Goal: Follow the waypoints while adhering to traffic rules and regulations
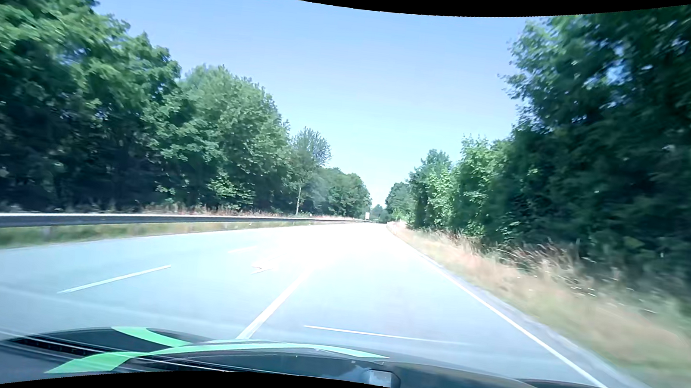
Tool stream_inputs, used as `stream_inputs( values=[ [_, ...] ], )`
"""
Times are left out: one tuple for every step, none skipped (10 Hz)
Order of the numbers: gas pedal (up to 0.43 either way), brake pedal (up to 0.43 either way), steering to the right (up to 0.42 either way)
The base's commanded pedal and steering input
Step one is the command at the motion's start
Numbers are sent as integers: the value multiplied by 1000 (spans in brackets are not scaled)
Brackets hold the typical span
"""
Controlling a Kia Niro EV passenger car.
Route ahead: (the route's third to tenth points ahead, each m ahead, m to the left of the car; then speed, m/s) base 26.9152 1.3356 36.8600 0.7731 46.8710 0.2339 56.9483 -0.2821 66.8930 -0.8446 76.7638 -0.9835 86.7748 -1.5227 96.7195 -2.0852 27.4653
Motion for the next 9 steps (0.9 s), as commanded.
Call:
stream_inputs(
  values=[
    [311, 0, 4],
    [268, 0, 3],
    [260, 0, 3],
    [260, 0, 1],
    [260, 0, 1],
    [260, 0, 1],
    [260, 0, 1],
    [260, 0, 0],
    [260, 0, 1]
  ],
)
